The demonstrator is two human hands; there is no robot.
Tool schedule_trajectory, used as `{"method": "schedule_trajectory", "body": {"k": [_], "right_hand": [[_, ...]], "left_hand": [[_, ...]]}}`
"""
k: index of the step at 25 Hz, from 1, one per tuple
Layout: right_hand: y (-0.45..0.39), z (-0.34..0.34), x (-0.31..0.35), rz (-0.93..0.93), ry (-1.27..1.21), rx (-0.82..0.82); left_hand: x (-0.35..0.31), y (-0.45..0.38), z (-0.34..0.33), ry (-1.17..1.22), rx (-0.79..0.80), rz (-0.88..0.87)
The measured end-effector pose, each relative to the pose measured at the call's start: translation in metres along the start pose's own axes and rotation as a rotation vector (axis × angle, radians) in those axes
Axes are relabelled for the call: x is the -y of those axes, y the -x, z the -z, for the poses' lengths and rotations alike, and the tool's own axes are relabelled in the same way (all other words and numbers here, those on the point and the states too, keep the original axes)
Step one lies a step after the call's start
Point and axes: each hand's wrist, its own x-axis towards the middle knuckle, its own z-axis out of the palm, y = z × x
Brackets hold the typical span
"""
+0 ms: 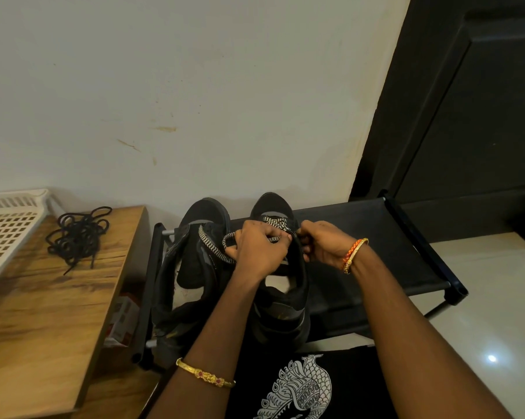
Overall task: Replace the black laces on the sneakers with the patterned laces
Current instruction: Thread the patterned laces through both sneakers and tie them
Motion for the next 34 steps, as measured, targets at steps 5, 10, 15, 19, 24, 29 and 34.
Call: {"method": "schedule_trajectory", "body": {"k": [5, 10, 15, 19, 24, 29, 34], "right_hand": [[0.001, 0.007, 0.001, -0.053, -0.196, -0.075], [0.01, 0.006, 0.001, -0.018, -0.067, -0.036], [0.014, -0.006, 0.0, 0.08, -0.045, -0.222], [0.019, 0.02, 0.001, -0.017, -0.373, -0.575], [0.03, 0.074, -0.015, -0.011, -0.638, -1.182], [0.024, 0.055, -0.017, 0.117, 0.125, -1.245], [0.019, -0.008, -0.021, 0.363, 0.588, -0.371]], "left_hand": [[0.001, -0.001, 0.005, 0.106, 0.053, 0.031], [0.01, 0.007, 0.017, 0.099, 0.143, 0.031], [0.007, 0.018, 0.008, 0.205, 0.153, 0.108], [0.007, 0.021, 0.008, 0.248, 0.073, 0.138], [0.004, 0.024, 0.007, 0.298, 0.006, 0.17], [0.008, 0.019, 0.004, 0.277, 0.028, 0.232], [0.01, 0.018, 0.004, 0.275, 0.015, 0.185]]}}
